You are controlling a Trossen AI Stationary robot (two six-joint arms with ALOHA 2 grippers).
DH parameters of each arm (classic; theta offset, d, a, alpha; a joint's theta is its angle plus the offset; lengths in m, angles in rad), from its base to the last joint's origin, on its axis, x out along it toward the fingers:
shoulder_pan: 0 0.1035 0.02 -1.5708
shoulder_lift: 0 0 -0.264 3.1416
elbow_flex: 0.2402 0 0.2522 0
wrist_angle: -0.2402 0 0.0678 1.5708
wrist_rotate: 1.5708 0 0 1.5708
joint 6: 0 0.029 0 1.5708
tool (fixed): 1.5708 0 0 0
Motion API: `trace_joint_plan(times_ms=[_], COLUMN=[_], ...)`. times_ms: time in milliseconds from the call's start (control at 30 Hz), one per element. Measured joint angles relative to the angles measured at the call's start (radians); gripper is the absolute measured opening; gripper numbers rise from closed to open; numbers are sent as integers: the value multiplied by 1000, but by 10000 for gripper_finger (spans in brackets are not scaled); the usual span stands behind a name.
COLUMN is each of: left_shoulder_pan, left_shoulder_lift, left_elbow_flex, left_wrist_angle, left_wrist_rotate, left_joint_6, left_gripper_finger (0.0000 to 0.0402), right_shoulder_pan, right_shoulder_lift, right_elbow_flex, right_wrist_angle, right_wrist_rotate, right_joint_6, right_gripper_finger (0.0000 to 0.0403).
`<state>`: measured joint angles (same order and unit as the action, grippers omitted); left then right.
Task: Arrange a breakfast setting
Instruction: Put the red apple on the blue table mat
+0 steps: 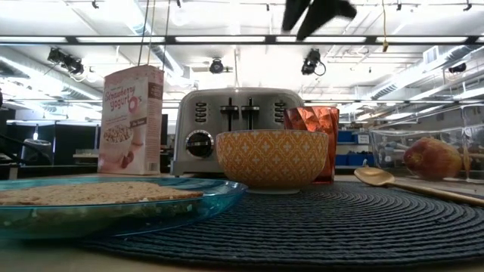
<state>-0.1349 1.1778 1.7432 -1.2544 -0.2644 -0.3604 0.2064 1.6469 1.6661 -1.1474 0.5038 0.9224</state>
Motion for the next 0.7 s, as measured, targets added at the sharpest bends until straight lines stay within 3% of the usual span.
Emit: trace_joint_plan(times_ms=[467, 700], left_shoulder_pan=[-8, -53], left_shoulder_lift=[0, 1], left_elbow_flex=[0, 0], left_wrist_angle=[-17, -13], left_wrist_rotate=[37, -62], left_joint_6=[-75, -66], left_gripper_finger=[142, 142], right_shoulder_pan=[324, 392], right_shoulder_lift=[-192, -285], right_elbow_flex=[-4, -239], right_wrist_angle=[-371, -414], right_wrist_rotate=[80, -5], right_joint_6=[-133, -229], right_gripper_finger=[205, 204])
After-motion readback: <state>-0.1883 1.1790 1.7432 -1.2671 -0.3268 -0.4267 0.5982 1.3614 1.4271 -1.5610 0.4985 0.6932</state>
